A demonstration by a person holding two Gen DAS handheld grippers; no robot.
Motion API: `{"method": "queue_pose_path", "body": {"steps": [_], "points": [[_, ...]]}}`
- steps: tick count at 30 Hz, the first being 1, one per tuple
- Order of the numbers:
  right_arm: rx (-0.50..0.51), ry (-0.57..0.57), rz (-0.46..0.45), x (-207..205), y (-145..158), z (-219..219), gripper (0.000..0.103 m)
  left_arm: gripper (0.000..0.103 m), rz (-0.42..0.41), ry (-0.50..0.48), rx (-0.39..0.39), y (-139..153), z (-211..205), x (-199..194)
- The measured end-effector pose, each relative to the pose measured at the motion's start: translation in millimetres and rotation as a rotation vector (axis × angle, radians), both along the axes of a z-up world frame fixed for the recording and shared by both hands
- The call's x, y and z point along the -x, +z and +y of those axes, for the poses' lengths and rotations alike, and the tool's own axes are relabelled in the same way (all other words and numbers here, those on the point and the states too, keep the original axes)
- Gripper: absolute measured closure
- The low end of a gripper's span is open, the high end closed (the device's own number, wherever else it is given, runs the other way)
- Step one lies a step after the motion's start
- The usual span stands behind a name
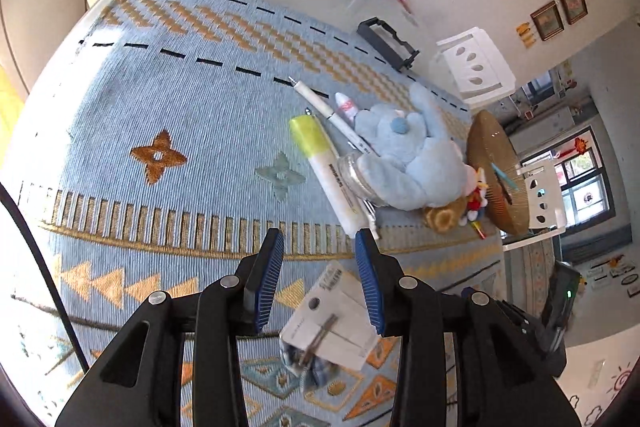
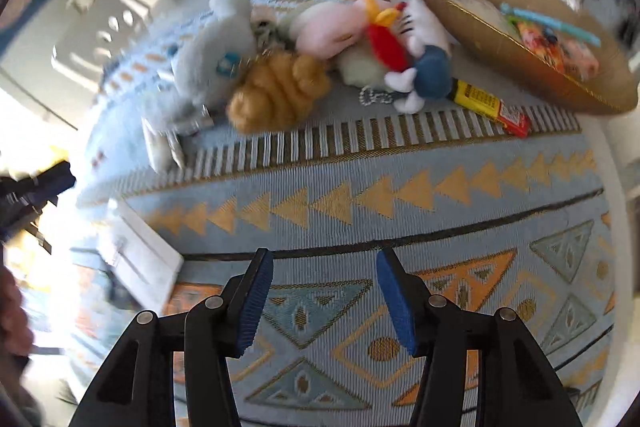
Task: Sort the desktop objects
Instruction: 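Move both open tools back over the rug, then grasp the grey plush bunny with the left tool while the right tool grasps the tutu doll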
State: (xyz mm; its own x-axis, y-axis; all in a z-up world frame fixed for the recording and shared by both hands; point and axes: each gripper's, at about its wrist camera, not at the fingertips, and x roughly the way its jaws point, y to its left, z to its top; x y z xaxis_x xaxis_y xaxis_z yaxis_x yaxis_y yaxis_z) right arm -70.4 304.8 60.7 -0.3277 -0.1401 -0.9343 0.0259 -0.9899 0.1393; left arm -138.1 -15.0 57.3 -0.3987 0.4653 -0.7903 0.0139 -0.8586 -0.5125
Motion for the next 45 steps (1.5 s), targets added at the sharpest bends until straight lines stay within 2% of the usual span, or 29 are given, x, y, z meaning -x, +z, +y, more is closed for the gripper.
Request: {"method": "queue_pose_path", "body": {"steps": [5, 8, 10, 12, 13, 14, 15, 16, 18, 19, 20, 21, 23, 25, 29, 30, 32, 33, 34, 36, 37, 38, 41, 45], "points": [[-0.067, 0.013, 0.006, -1.3, -12.2, -14.3, 0.050, 0.068, 0.026, 0.006, 0.053, -10.9, 17.9, 28.5], [-0.110, 0.007, 0.000, -1.7, -19.3, -18.0, 0.050, 0.068, 0.073, -0.026, 0.004, -2.4, 34.1, 40.9], [-0.125, 0.005, 0.009, -3.2, -18.8, -21.4, 0.049, 0.068, 0.107, -0.107, 0.003, 7.4, 53.5, 46.6], [-0.138, -0.002, 0.021, -4.5, -19.1, -23.1, 0.047, 0.068, 0.139, -0.198, 0.036, 14.2, 75.4, 48.5], [-0.130, -0.011, 0.023, -4.7, -19.4, -22.7, 0.043, 0.068, 0.157, -0.258, 0.063, 16.9, 88.7, 49.1], [-0.114, -0.016, 0.026, -5.3, -19.6, -21.7, 0.035, 0.068, 0.175, -0.318, 0.103, 18.7, 102.6, 49.1], [-0.088, -0.012, 0.032, -6.3, -19.9, -20.7, 0.031, 0.068, 0.193, -0.364, 0.145, 19.5, 113.7, 47.7], [-0.079, -0.004, 0.033, -6.4, -20.4, -21.4, 0.024, 0.068, 0.223, -0.421, 0.211, 19.5, 126.7, 45.2], [-0.071, 0.023, 0.024, -5.2, -22.1, -24.8, 0.012, 0.068, 0.277, -0.506, 0.364, 16.1, 148.3, 39.6], [-0.068, 0.040, 0.016, -4.2, -23.4, -27.1, 0.003, 0.067, 0.312, -0.546, 0.461, 11.5, 159.3, 36.3], [-0.062, 0.062, 0.006, -3.1, -25.0, -29.2, 0.000, 0.067, 0.340, -0.573, 0.539, 6.0, 167.7, 34.6], [-0.071, 0.072, 0.001, -2.6, -26.3, -31.9, 0.000, 0.066, 0.369, -0.602, 0.602, 2.0, 176.4, 32.6], [-0.095, 0.070, 0.001, -2.5, -27.1, -34.5, 0.000, 0.063, 0.440, -0.650, 0.668, -5.4, 186.1, 28.3], [-0.122, 0.065, 0.004, -2.2, -27.8, -37.5, 0.000, 0.050, 0.497, -0.666, 0.707, -9.9, 194.7, 26.7], [-0.132, 0.059, 0.012, -0.3, -27.8, -38.8, 0.000, 0.049, 0.571, -0.632, 0.838, -22.4, 207.7, 29.7], [-0.133, 0.061, 0.012, -0.1, -27.5, -38.3, 0.000, 0.044, 0.581, -0.626, 0.837, -22.8, 209.7, 30.4], [-0.134, 0.065, 0.010, 7.0, -27.3, -41.8, 0.000, 0.043, 0.595, -0.602, 0.808, -20.3, 208.0, 38.4], [-0.135, 0.071, -0.003, 8.7, -27.2, -41.8, 0.000, 0.046, 0.585, -0.586, 0.777, -16.0, 205.0, 44.7], [-0.136, 0.081, -0.019, 10.8, -27.5, -43.3, 0.000, 0.053, 0.583, -0.572, 0.732, -10.3, 201.2, 49.1], [-0.117, 0.081, -0.043, 20.7, -28.1, -47.1, 0.000, 0.058, 0.579, -0.522, 0.615, 7.6, 188.0, 56.4], [-0.093, 0.071, -0.041, 23.0, -26.2, -45.0, 0.003, 0.059, 0.584, -0.489, 0.570, 18.5, 180.6, 59.5], [-0.066, 0.062, -0.035, 25.4, -23.3, -42.7, 0.010, 0.060, 0.593, -0.465, 0.545, 27.6, 173.8, 60.8], [-0.056, 0.035, 0.024, 31.6, -3.1, -31.1, 0.012, 0.060, 0.604, -0.401, 0.488, 52.1, 149.7, 61.5], [-0.050, 0.064, 0.148, 51.5, 39.3, -34.6, 0.012, 0.060, 0.585, -0.338, 0.445, 77.1, 111.3, 55.7]]}}
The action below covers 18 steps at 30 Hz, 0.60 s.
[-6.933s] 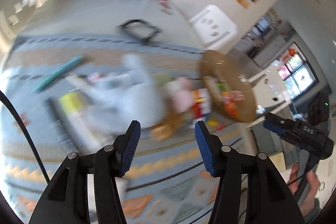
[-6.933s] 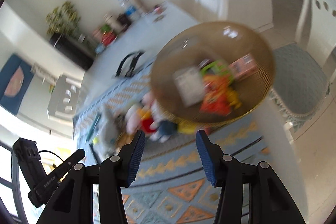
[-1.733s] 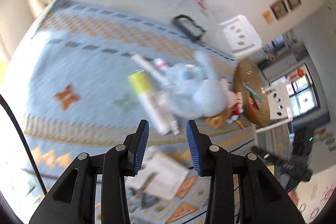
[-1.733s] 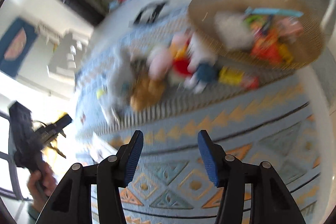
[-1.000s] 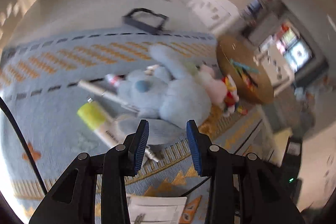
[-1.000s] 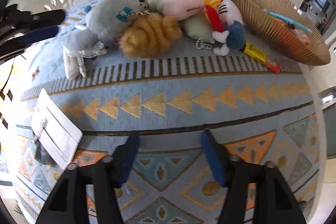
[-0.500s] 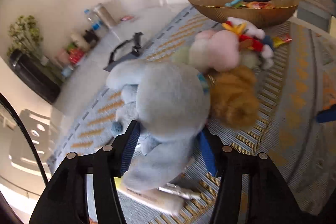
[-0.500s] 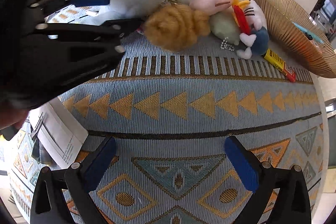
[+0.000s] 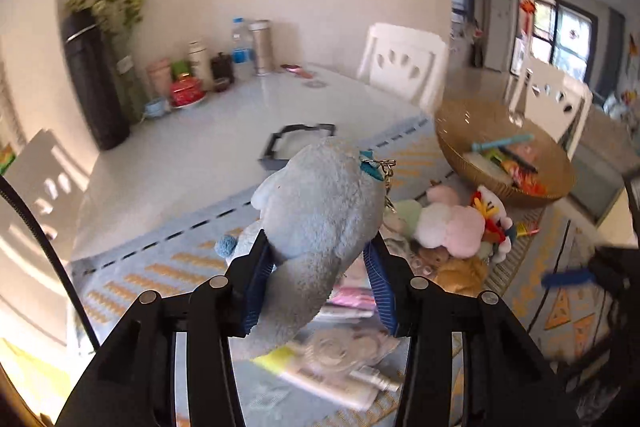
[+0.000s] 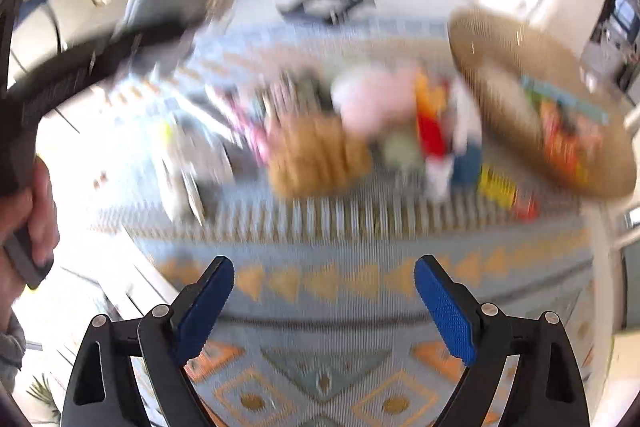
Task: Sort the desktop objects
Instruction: 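Grasp the grey plush bunny with the left tool while the right tool grasps the tutu doll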
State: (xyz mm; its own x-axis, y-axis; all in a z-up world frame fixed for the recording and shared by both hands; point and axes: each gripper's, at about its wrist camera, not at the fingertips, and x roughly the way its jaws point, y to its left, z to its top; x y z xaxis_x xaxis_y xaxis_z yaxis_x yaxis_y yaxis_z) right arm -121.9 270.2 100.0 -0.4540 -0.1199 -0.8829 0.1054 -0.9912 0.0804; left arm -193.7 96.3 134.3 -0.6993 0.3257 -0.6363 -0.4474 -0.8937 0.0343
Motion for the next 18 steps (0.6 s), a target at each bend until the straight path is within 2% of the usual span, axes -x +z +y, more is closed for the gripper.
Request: {"method": "queue_pose_path", "body": {"steps": [4, 6, 9, 11, 15, 18], "points": [[-0.009, 0.074, 0.068, 32.9, 22.4, -12.3, 0.013, 0.060, -0.008, 0.085, -0.019, 10.9, -40.8, -7.7], [-0.032, 0.125, 0.066, 51.1, 20.1, -18.3, 0.019, 0.060, -0.011, 0.136, -0.016, 11.0, -57.3, -16.7], [-0.051, 0.170, 0.031, 75.2, 5.3, -30.2, 0.036, 0.060, -0.017, 0.201, -0.003, 9.6, -79.8, -27.6], [-0.064, 0.157, -0.010, 85.3, -7.3, -23.8, 0.051, 0.060, -0.026, 0.230, -0.005, 8.2, -91.5, -31.9], [-0.040, 0.141, -0.080, 100.1, -28.9, -12.4, 0.052, 0.060, -0.056, 0.263, -0.018, 0.1, -104.1, -34.1], [-0.056, 0.172, -0.102, 95.1, -29.2, -17.7, 0.052, 0.060, -0.068, 0.268, -0.025, -6.6, -105.4, -32.7]]}}
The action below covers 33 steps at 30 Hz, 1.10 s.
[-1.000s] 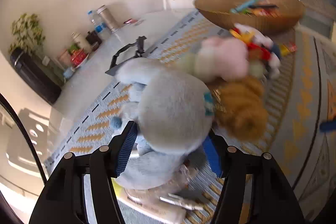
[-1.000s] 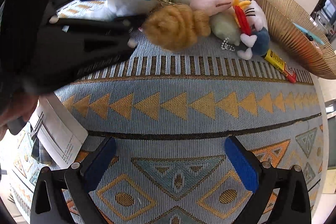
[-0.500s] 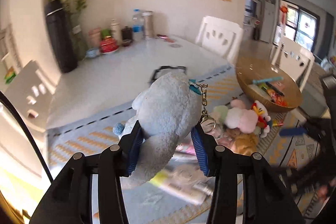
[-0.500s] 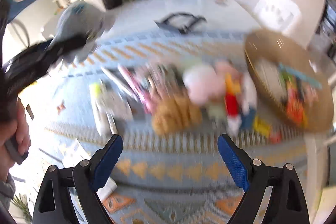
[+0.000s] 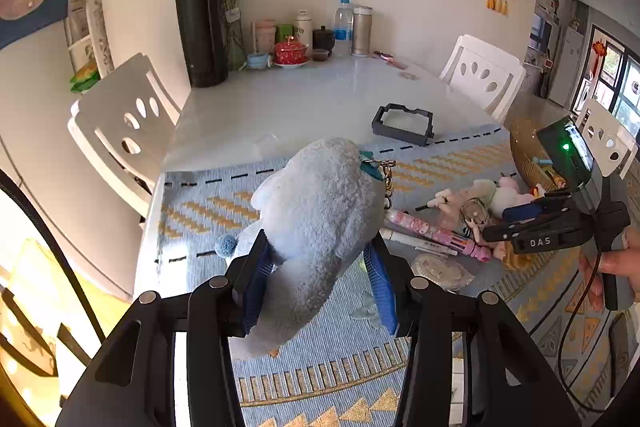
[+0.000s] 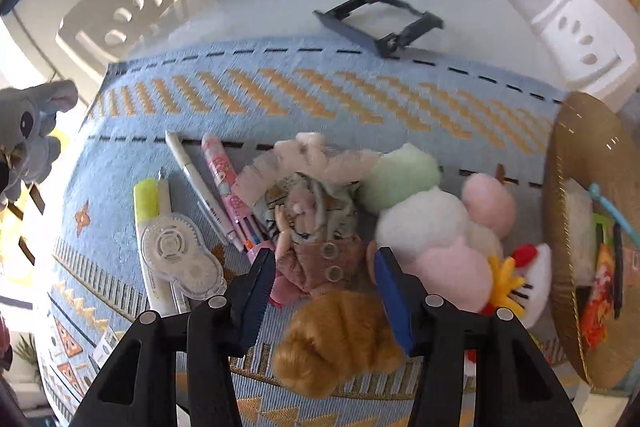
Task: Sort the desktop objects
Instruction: 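Grasp the grey plush bunny with the left tool while the right tool grasps the tutu doll, then carry the bunny and doll over the gold bowl and open both tools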
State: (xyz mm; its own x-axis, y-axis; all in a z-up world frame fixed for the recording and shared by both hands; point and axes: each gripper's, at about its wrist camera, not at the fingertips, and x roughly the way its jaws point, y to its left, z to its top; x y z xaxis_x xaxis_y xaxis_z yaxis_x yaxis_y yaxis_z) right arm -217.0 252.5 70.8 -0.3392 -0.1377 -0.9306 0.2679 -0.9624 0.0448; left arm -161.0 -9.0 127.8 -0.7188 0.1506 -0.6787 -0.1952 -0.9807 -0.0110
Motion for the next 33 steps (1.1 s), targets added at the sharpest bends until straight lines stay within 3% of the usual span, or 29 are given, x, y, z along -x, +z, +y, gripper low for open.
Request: {"method": "queue_pose_path", "body": {"steps": [3, 11, 14, 16, 20, 24, 28, 31, 33], "points": [[-0.056, 0.020, -0.026, 16.2, -20.0, -11.8, 0.053, 0.060, -0.012, -0.007, 0.013, -9.5, 4.2, 0.9], [0.019, -0.044, -0.029, 29.4, -24.2, -1.1, 0.052, 0.060, -0.076, -0.056, 0.075, -40.3, 20.7, -6.1], [-0.115, 0.019, 0.032, 26.3, -29.8, -20.1, 0.050, 0.060, -0.098, -0.059, 0.078, -47.2, 22.5, -7.0], [-0.202, 0.068, 0.071, 21.4, -29.5, -35.7, 0.056, 0.060, -0.115, -0.059, 0.085, -52.2, 23.0, -7.0], [-0.127, 0.033, 0.059, 14.0, -20.8, -28.3, 0.063, 0.060, -0.123, -0.054, 0.092, -56.0, 23.3, -12.4], [-0.024, -0.067, 0.054, -17.0, -2.2, -13.2, 0.063, 0.060, -0.117, -0.060, 0.137, -58.2, 24.2, -19.6], [0.005, -0.136, 0.036, -66.0, 12.0, 3.6, 0.063, 0.059, -0.118, -0.092, 0.197, -67.4, 31.3, -30.1], [-0.034, -0.161, 0.019, -100.7, 5.7, 14.2, 0.063, 0.057, -0.113, -0.111, 0.219, -75.7, 37.5, -40.2], [-0.007, -0.181, -0.027, -114.4, -6.6, 22.5, 0.062, 0.053, -0.109, -0.088, 0.228, -79.8, 39.4, -45.5]]}}
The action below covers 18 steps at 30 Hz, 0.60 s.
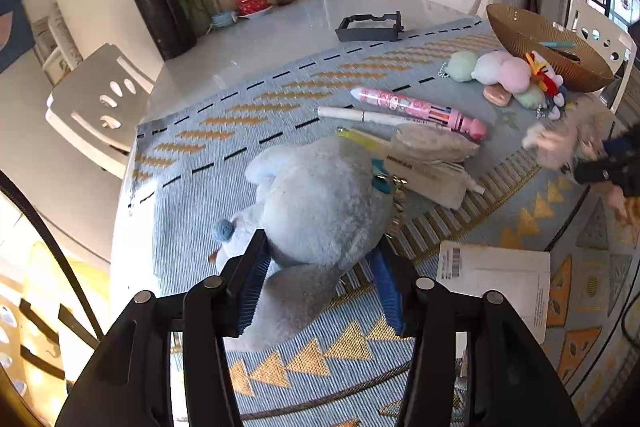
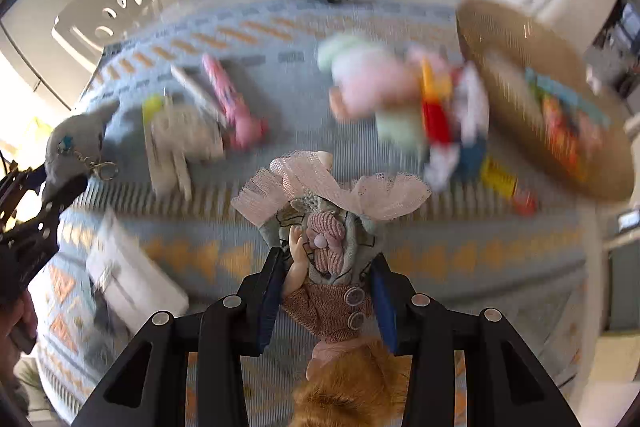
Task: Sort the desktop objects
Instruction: 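Carry the bunny and doll over the gold bowl and open both tools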
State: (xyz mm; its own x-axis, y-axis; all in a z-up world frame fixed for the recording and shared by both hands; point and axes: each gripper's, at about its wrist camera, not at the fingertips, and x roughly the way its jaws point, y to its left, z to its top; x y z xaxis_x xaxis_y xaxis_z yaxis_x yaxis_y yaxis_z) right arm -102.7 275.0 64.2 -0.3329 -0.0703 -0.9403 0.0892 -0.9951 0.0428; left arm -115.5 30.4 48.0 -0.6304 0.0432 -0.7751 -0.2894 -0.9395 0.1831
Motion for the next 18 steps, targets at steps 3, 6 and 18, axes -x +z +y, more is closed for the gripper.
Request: {"method": "queue_pose_path", "body": {"steps": [3, 6, 18], "points": [[0.028, -0.021, -0.045, -3.4, -15.0, 5.1, 0.059, 0.043, 0.006, 0.034, 0.043, -8.5, 1.3, -1.3], [0.011, -0.002, -0.036, -2.1, -14.5, 0.2, 0.058, 0.039, 0.060, 0.042, 0.136, -17.8, 7.9, -4.3], [-0.021, 0.020, -0.029, 0.1, -23.2, -7.0, 0.053, 0.046, 0.138, -0.161, 0.306, -31.9, 47.1, 27.0]]}}
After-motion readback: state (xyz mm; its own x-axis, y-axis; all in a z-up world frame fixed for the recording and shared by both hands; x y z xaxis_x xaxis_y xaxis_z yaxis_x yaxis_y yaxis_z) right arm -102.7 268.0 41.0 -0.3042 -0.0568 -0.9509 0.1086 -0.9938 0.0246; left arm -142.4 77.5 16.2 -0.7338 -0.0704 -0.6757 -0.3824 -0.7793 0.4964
